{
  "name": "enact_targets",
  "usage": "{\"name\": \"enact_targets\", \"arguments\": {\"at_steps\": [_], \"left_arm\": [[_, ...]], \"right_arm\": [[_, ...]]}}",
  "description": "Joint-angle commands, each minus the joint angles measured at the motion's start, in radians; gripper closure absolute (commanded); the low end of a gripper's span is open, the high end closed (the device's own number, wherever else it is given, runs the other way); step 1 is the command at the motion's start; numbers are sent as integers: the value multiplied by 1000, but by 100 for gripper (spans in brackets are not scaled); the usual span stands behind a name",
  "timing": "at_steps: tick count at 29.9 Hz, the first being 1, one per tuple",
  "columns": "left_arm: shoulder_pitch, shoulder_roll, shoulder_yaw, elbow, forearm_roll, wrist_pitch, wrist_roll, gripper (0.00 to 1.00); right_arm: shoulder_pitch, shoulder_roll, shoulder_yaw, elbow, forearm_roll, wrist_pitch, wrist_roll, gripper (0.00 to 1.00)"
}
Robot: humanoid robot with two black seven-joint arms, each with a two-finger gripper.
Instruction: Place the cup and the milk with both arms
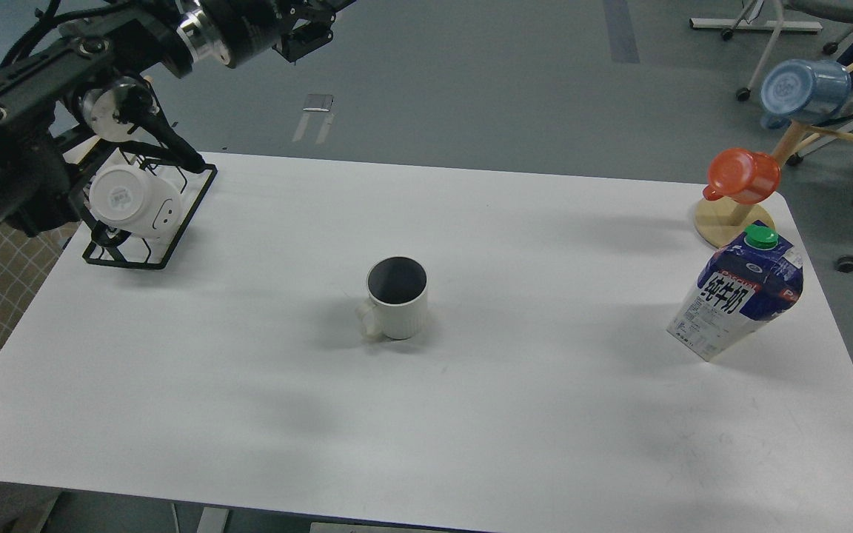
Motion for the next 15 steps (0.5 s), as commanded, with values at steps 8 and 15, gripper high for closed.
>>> {"name": "enact_targets", "arguments": {"at_steps": [8,15], "left_arm": [[11,-13,-2,0,3,-4,-1,6],[19,-12,-3,0,8,-6,0,6]], "right_arm": [[-174,102,1,-48,-32,-5,0,0],[-166,167,4,-60,-43,-5,0,2]]}}
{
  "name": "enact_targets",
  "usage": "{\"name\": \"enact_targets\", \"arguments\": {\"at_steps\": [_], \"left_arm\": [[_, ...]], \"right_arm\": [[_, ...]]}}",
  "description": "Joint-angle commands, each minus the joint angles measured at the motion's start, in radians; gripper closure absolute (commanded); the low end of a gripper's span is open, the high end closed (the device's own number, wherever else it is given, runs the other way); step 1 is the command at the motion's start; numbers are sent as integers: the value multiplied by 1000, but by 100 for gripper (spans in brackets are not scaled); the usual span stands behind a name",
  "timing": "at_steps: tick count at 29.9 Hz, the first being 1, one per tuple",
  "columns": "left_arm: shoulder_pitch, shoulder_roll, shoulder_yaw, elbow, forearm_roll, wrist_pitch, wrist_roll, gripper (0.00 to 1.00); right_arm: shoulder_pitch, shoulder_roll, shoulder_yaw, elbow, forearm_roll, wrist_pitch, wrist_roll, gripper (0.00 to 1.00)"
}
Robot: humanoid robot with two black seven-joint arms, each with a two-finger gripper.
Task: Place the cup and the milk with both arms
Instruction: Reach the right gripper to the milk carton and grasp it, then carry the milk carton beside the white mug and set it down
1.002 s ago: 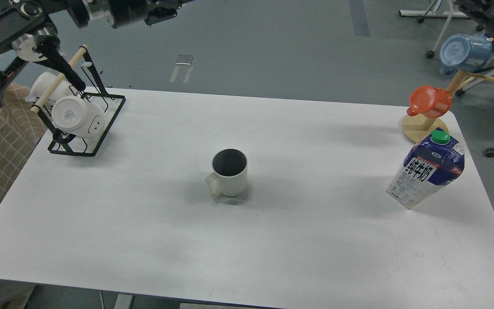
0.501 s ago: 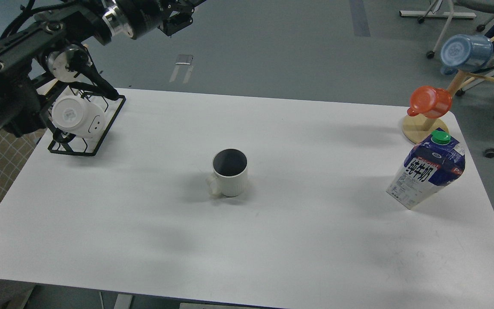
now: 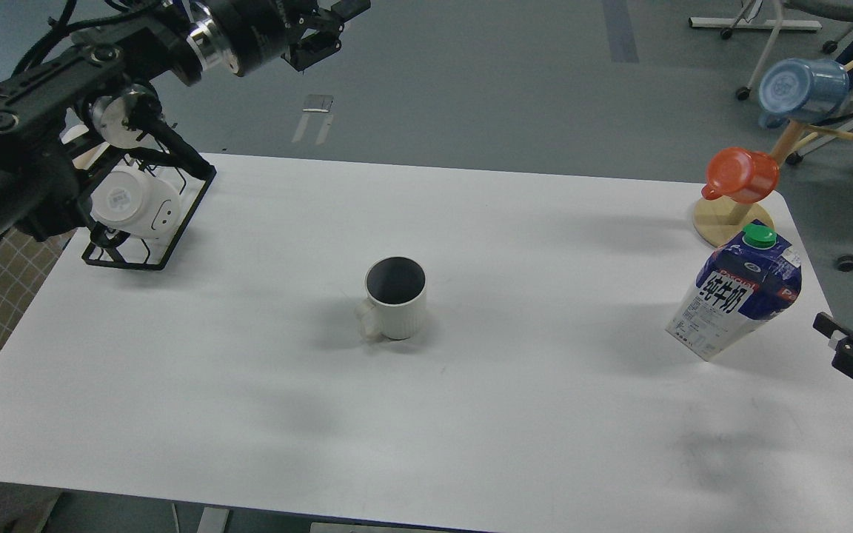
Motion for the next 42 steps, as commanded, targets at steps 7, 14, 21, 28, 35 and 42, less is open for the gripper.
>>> {"name": "enact_targets", "arguments": {"at_steps": [7,14,21,28,35,42], "left_arm": [[2,1,0,0,4,-2,-1,6],[2,4,0,0,5,-2,-1,6],[4,4,1,0,7,-2,-1,6],[18,3,0,-1,7,-4,-1,6],[19,3,1,0,7,-4,1,6],[21,4,6,-1,8,-4,1,6]], "right_arm": [[83,156,-2,-72,-74,0,0,9],[112,223,-8,-103,-103,0,0,45],[112,237,-8,-116,-117,0,0,100],[149,272,0,-105,-114,0,0,100],[305,386,-34,-109,-126,0,0,100],[470,508,-216,-149,-173,0,0,100]]}}
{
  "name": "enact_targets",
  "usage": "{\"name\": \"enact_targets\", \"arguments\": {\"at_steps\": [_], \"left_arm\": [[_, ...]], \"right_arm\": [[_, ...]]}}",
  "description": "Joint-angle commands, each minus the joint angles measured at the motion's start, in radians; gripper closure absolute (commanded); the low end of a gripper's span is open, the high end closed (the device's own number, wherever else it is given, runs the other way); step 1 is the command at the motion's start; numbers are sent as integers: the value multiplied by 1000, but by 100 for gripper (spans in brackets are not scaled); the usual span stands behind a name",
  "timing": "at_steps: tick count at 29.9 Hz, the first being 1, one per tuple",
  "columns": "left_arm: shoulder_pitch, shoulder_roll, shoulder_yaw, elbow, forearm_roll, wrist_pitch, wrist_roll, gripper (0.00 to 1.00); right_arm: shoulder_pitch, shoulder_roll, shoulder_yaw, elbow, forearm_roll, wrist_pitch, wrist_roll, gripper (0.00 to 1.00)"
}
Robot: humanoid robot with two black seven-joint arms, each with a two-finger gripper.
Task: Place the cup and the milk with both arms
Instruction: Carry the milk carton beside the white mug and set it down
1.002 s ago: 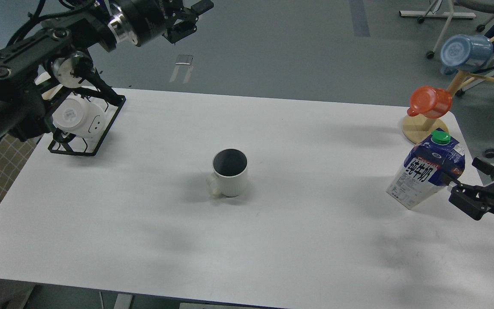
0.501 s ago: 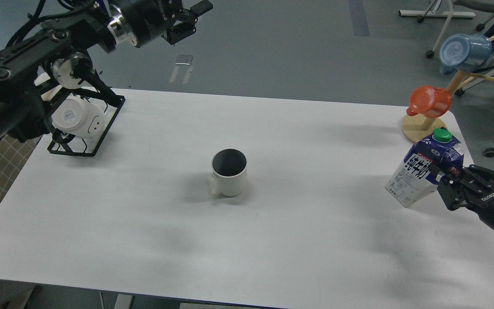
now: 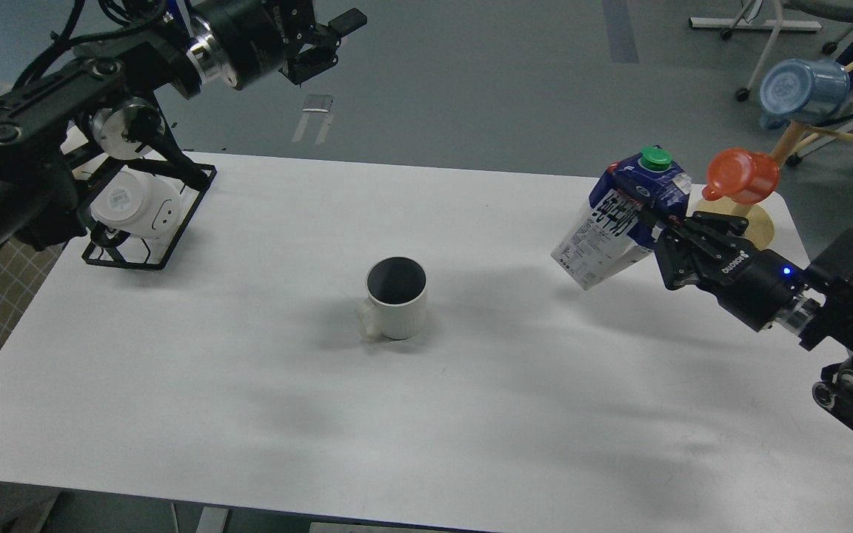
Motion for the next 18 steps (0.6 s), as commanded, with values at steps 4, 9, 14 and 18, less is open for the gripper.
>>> {"name": "enact_targets", "arguments": {"at_steps": [4,9,14,18], "left_arm": [[3,2,4,-1,1,0,2,6],[5,3,5,-1,1,0,2,6],[5,6,2,-1,1,0,2,6],[6,8,2,-1,1,0,0,6]], "right_arm": [[121,131,-155,-75,-33,0,0,100],[159,243,-189,-145,-66,0,0,100],[179,303,-205,-177,-66,0,0,100],[188,343,-232,-215,-66,0,0,100]]}}
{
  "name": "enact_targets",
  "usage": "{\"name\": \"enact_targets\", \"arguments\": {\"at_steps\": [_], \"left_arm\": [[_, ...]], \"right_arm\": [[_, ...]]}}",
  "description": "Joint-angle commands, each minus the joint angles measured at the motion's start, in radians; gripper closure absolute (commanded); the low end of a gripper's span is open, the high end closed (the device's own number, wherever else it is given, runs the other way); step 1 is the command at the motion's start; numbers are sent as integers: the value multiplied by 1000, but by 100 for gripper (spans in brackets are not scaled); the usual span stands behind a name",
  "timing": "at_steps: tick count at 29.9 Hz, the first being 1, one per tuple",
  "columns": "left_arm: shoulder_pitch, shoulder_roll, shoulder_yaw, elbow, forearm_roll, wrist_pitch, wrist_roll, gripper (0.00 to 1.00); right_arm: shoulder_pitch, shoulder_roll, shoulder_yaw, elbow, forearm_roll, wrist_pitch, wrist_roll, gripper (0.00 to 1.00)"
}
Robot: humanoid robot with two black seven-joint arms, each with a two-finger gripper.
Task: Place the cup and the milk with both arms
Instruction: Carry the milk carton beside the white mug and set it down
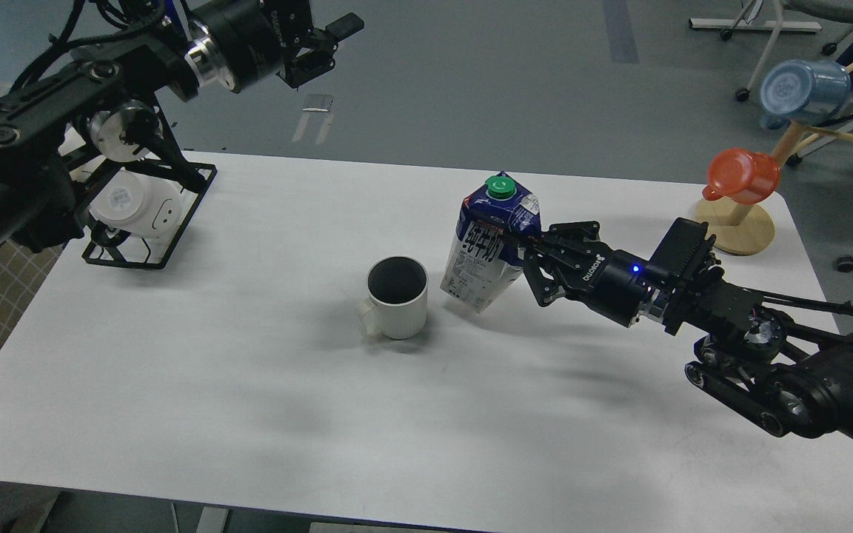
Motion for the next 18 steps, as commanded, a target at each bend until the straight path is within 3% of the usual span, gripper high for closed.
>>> {"name": "enact_targets", "arguments": {"at_steps": [1,15,18], "left_arm": [[1,2,-1,0,0,0,-1,6],[22,7,-6,0,0,-3,-1,6],[22,7,-6,0,0,-3,-1,6]], "right_arm": [[7,35,-19,-30,0,0,0,100],[-7,73,-28,-60,0,0,0,100],[-8,78,-28,-59,1,0,0,89]]}}
